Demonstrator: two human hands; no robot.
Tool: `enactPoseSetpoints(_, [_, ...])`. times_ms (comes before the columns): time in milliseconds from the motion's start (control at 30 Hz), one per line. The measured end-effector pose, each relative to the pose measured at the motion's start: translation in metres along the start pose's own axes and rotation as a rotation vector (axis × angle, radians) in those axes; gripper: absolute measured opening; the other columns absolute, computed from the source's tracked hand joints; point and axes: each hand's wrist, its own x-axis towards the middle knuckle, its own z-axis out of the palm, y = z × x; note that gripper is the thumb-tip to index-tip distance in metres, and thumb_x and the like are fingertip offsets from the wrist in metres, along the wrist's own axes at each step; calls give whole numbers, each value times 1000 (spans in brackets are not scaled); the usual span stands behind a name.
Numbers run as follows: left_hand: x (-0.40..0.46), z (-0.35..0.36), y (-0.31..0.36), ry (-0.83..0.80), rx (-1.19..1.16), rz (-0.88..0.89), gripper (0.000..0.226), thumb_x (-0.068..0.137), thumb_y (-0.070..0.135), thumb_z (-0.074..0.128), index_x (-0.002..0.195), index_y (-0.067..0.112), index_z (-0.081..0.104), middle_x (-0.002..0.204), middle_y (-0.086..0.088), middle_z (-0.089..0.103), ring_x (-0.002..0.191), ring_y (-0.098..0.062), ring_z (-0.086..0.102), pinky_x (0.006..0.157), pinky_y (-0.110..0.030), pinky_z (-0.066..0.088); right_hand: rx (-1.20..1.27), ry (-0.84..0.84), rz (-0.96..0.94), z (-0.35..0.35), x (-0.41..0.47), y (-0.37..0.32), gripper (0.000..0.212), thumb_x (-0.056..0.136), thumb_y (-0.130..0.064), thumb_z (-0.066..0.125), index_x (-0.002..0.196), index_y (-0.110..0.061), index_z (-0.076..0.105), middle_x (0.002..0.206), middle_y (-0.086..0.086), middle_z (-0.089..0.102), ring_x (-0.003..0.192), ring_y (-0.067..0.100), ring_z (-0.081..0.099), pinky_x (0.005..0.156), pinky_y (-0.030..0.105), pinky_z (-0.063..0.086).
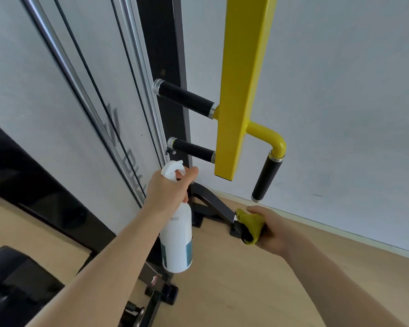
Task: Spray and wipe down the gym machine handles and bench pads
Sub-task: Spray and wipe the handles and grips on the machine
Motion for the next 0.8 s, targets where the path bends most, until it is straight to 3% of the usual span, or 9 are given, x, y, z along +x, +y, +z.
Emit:
enactPoseSetpoints(67, [4,-8,-1,17,10,-1,49,83,62,63,97,15,69,58,-2,63,52,-12,61,63,-26,52,20,-94,5,21,-3,3,58,83,-7,72,136,-4,50,129,25,62,95,40,72,68,43,58])
enactPoseSetpoints(167, [8,-14,2,19,43,31,55,82,67,63,94,14,70,60,-2,65,49,-10,61,56,-24,48,-30,-166,-7,48,-7,0,59,83,0,71,137,-4,47,130,23,64,106,45,69,65,43,59])
enactPoseSetpoints(400, [18,-20,6,36,112,40,61,83,68,62,92,9,71,63,-4,68,53,-13,65,56,-24,51,-20,-205,-86,85,-15,-14,51,87,1,63,135,-7,46,129,24,64,101,45,71,69,44,61])
enactPoseSetpoints(633, [27,-25,1,33,113,48,56,85,66,62,91,10,70,65,-5,70,42,-4,61,49,-19,44,22,-154,-130,93,-9,-17,62,81,4,67,137,-11,46,132,23,61,107,48,68,94,56,55])
enactPoseSetpoints(800, [31,-26,-1,54,93,20,56,85,64,64,89,8,68,64,-5,68,41,-5,59,50,-21,45,-63,-141,-225,111,-19,-22,52,84,0,68,132,-10,50,124,20,67,102,41,71,90,52,58])
